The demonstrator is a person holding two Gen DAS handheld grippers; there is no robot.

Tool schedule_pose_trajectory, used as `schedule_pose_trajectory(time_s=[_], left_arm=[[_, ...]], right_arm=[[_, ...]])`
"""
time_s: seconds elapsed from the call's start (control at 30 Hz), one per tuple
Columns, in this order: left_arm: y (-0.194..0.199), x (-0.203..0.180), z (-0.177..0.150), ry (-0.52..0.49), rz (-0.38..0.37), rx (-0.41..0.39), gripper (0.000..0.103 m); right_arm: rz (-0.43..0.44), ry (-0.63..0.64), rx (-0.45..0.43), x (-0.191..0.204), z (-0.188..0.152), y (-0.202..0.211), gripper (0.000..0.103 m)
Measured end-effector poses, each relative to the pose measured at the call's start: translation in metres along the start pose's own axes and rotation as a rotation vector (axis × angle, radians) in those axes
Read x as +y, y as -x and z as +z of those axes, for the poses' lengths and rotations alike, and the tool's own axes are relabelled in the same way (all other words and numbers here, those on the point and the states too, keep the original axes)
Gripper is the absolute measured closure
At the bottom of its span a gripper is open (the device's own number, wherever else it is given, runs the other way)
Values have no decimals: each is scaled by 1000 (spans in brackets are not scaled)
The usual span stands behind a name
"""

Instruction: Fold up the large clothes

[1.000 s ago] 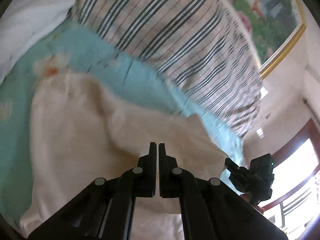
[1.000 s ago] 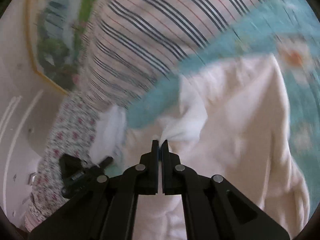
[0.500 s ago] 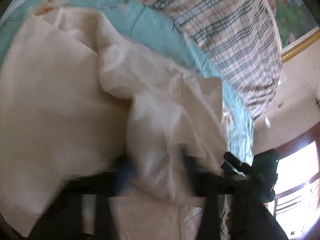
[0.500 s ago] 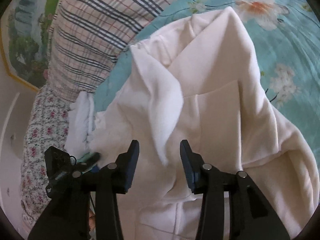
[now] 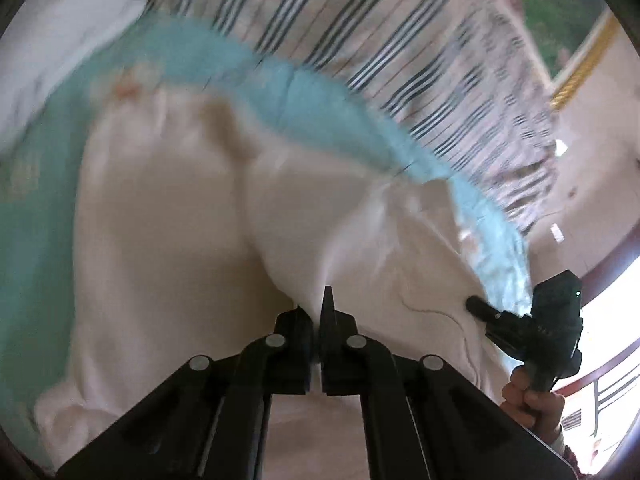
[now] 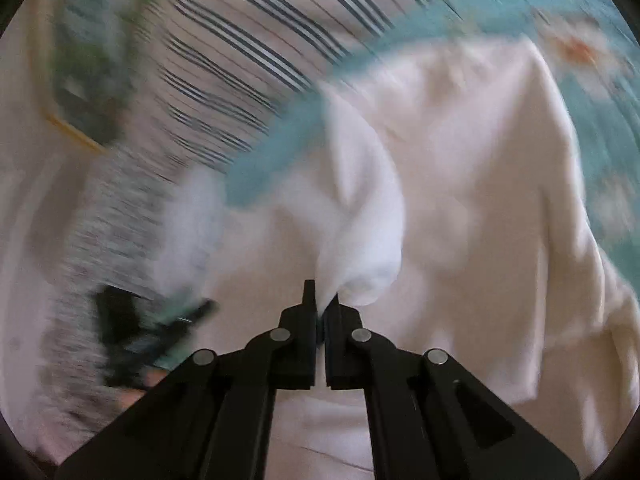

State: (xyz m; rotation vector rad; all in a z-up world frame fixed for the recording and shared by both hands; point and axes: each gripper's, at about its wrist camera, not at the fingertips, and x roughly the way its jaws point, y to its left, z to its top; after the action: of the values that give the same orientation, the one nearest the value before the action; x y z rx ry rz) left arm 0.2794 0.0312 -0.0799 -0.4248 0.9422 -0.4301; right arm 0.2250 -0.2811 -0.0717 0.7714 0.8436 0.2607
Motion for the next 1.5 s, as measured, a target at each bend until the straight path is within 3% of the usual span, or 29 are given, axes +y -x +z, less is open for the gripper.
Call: schedule_pose_trajectory(time_s=[0.03,0.1,0.23,0.33,0.43,0.57,0.63,0.67,0.7,0.77,0.83,0.87,0.9,1.0,1.23,1.33,1.5], left_arm=[[-6,7,-7,17,1,22,102],[-7,10,-12,23,11,35,99],[20,-1,-12,-2,26,3,96],[43,-29,-11,-48,-77,-44,93],[26,-54,-13,-96,-135,6,87],[-28,-48,-26,-120,1,122,86],[-39,-33,-29,-83,-12,153,95],[-35,-28,-29,-56,-32,145,95],[-28,-26,-29,-42,-41,143,94],[-14,-28,-30,-52,-24,113,86],[5,-26,-36,-57,-6,82,66],[20,-23,-41,-48,0,59,62],[30,-22,-43,-42,4,50,56],[65,-12,-60,-6,52,14,52],[157,47,-112,116,163,-53,33],[182,71,-130,145,217,-35,33],[209,102,-165,231,191,9,33]], right_arm=[[-46,-22,31,-7,-5,-7,97],[-48,-67,42,-17,-10,-6,97],[-82,-9,-50,-4,-10,25,96],[-22,88,-83,28,-6,33,96],[-9,139,-3,42,-7,5,95],[-238,149,108,20,-7,-42,91],[-187,80,87,0,-2,-43,91],[-185,61,89,-2,-1,-41,90],[-187,50,87,-2,1,-36,89],[-160,52,56,3,0,-19,76],[-118,66,23,12,-8,2,61],[-114,73,11,14,-12,10,59],[-118,81,-3,15,-18,22,59],[-134,68,-8,9,-35,45,58],[-217,30,-37,-15,-84,108,57],[-233,21,-62,-26,-101,138,54],[-291,-19,-115,-44,-124,181,49]])
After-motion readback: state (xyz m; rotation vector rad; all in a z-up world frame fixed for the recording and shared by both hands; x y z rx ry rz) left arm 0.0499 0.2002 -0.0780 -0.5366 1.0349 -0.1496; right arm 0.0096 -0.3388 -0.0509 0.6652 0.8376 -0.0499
